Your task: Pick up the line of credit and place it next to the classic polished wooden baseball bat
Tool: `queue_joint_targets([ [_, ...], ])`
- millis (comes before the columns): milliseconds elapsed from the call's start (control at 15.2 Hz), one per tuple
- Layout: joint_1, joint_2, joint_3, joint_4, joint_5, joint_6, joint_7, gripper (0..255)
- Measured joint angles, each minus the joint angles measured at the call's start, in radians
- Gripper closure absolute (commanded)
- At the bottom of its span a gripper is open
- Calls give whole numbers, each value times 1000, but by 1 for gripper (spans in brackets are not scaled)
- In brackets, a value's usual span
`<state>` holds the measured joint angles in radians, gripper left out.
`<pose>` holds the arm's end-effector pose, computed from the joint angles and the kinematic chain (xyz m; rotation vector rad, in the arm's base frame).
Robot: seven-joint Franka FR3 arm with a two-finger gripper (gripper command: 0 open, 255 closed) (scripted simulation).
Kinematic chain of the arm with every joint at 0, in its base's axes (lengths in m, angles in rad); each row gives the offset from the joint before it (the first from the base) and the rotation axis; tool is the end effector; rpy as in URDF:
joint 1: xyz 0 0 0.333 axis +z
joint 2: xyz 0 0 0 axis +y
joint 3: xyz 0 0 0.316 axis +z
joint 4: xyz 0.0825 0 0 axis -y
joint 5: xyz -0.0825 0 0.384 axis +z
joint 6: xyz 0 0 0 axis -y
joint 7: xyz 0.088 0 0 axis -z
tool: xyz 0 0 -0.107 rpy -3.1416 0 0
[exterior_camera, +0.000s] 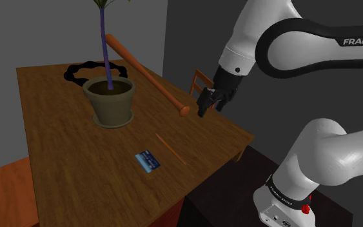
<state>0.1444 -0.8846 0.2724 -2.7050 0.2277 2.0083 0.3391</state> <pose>0.2800 0.1408 0.4830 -3.0674 0.1231 -0.2533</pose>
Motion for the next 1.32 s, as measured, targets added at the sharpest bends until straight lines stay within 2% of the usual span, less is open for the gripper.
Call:
queue_joint_targets([
  [330, 25, 70, 174, -44, 35, 227, 117, 0],
  [594, -8, 178, 346, -36, 22, 420, 237, 0],
  [858, -123, 288, 563, -2, -51, 595, 391, 0],
  [1056, -284, 345, 770, 47, -142, 696, 526, 0],
  [1122, -361, 360, 858, 74, -178, 726, 576, 0],
  [1320, -463, 374, 968, 88, -215, 777, 628, 0],
])
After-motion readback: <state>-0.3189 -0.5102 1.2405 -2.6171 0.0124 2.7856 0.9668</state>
